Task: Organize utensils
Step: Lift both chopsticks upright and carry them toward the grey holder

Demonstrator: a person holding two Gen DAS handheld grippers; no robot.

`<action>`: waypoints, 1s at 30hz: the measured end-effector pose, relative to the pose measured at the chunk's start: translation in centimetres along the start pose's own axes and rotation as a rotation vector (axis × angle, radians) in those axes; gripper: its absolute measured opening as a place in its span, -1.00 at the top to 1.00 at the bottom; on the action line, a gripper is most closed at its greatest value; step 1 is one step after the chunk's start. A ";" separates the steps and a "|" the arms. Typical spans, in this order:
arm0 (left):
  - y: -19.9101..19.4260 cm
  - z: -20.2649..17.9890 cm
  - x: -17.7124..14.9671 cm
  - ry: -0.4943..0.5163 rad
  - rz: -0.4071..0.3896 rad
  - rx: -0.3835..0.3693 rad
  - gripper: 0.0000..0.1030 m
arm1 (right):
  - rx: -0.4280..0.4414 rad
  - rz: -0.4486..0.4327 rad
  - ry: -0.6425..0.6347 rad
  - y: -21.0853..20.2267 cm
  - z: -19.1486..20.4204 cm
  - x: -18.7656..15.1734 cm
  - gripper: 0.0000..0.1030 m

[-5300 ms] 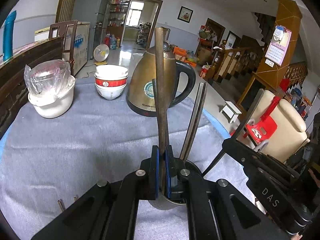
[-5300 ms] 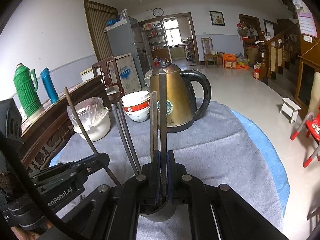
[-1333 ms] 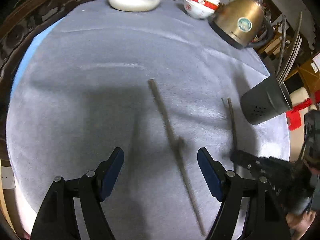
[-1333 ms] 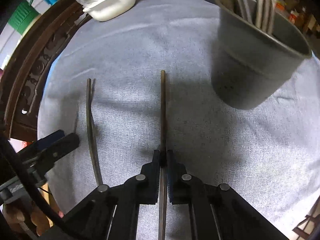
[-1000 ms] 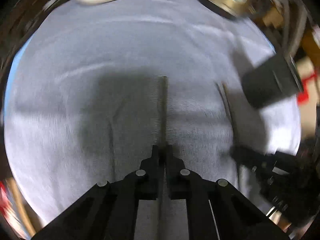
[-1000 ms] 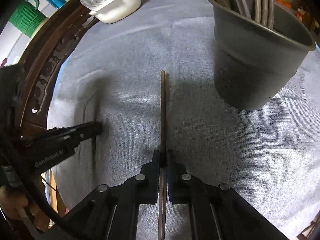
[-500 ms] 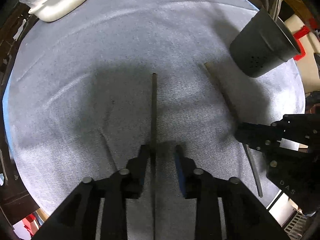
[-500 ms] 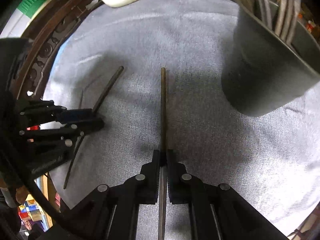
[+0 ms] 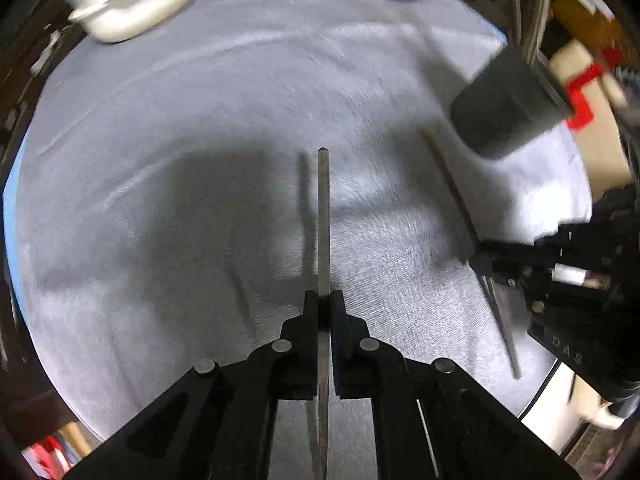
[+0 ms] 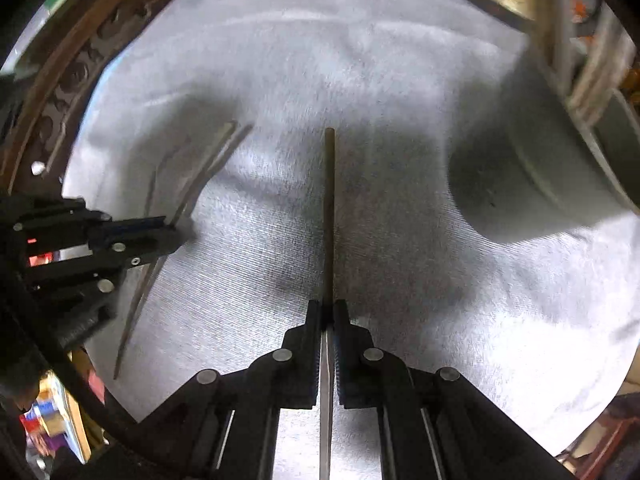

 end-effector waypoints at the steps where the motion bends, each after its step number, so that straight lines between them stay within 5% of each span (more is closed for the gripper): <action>1: -0.9 0.7 -0.2 -0.027 -0.035 -0.023 0.89 | 0.005 -0.027 0.001 -0.6 -0.1 -0.4 0.88; 8: -6.7 3.8 -1.3 -0.175 -0.273 -0.086 0.90 | 0.055 -0.248 0.037 -4.8 0.6 -3.0 0.88; 16: -8.8 4.4 -1.7 -0.274 -0.496 -0.042 0.90 | 0.061 -0.506 0.057 -10.3 0.0 -5.0 0.88; 24: -10.3 3.4 -2.1 -0.300 -0.652 0.012 0.90 | -0.032 -0.772 0.094 -14.7 -1.2 -7.1 0.88; 30: -10.5 2.9 -2.5 -0.299 -0.740 0.062 0.90 | -0.109 -0.865 0.109 -14.8 -2.3 -7.6 0.88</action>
Point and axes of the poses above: each gripper's, at about its wrist camera, not at the fingertips, and y roughly the way its jaws point, z to its left, x to its top, the point moved 4 cm from there along y, roughly the way its jaws point, and after that the axes turned 4 degrees about x, right-handed, at the moved point
